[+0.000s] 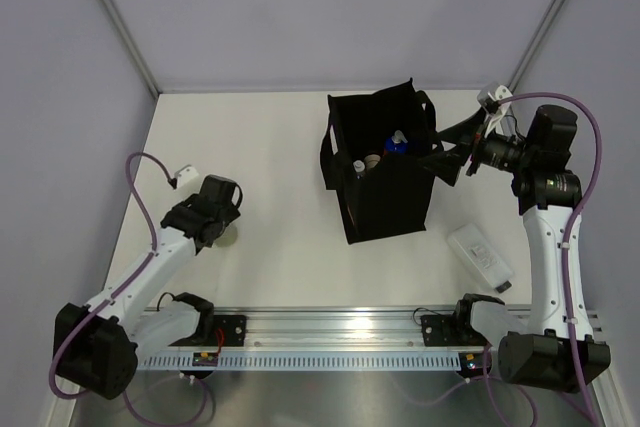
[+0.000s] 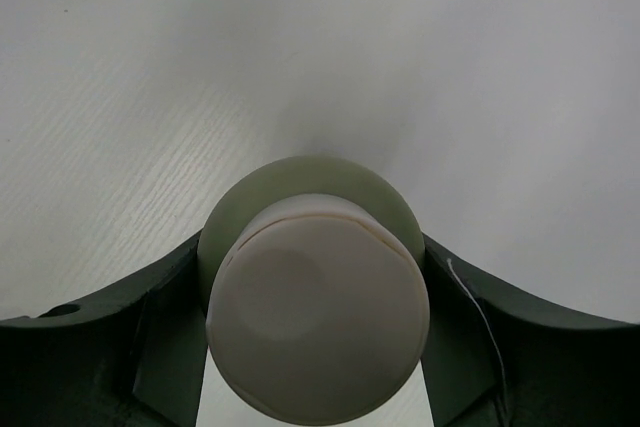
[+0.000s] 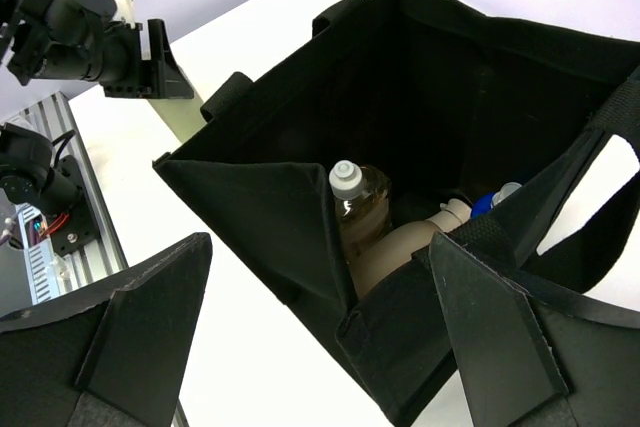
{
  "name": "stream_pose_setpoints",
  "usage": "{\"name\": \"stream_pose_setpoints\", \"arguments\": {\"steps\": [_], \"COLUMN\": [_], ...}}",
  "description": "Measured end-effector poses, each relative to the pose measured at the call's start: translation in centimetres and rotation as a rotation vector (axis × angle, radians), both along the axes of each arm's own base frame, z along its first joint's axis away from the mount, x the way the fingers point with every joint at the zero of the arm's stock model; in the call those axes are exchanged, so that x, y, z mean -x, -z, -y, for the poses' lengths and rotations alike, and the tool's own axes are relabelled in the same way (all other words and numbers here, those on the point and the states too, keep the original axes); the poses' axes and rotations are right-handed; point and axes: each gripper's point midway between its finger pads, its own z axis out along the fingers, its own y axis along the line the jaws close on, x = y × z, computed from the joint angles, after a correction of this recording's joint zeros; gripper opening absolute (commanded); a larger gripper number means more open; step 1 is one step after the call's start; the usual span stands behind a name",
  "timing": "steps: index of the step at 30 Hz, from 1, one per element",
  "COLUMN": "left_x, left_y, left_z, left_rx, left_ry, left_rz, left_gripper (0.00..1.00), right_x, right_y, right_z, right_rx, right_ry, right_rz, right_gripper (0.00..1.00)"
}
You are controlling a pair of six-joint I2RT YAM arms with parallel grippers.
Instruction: Place the personal care products into the canvas bag
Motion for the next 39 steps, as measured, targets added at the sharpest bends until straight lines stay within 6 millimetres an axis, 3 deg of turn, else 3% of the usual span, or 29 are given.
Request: {"name": "stream_pose_setpoints", "arguments": {"steps": [4,7,11,18,22,26,30,35,39], "left_x": [0.0,-0.7,-1.8,-3.2,-5.4,-8.3,-10.2,-9.6,-7.8], "left_y": [-1.4,-4.8,-12.5,-29.0,-33.8,-32.9,-28.4,-21.9,-19.9], "left_z": [2.2,4.9,9.9,21.6,26.9,30.2,32.4,33.4,32.8], "left_rx": [0.044,0.072,0.106,0.195,0.196,0.159,0.116,0.071,0.032], "left_ry": [0.179,0.371,0.632,1.053,1.179,1.243,1.313,1.448,1.568], "left_rz": [0.013,0.095,0.275,0.639,0.751,0.719,0.577,0.358,0.259], "left_gripper": [0.00,0.00,0.00,0.00,0.00,0.00,0.00,0.00,0.03], "right_x": [-0.1,-0.1,-0.1,-0.2,-0.4,-0.7,-0.8,-0.6,-0.7], "right_y": [0.0,0.0,0.0,0.1,0.3,0.5,0.5,0.4,0.5], "right_z": [0.1,0.3,0.5,0.8,1.3,1.7,2.0,2.0,2.0], "right_rx": [0.001,-0.001,-0.001,-0.007,-0.009,-0.011,-0.012,-0.017,-0.022], "right_ry": [0.004,0.005,0.011,0.015,0.030,0.045,0.053,0.044,0.038], "right_rz": [0.002,0.003,0.002,-0.004,-0.009,-0.019,-0.019,-0.018,-0.024], "right_gripper": [0.99,1.00,1.00,0.99,0.99,1.00,0.99,1.00,1.00]}}
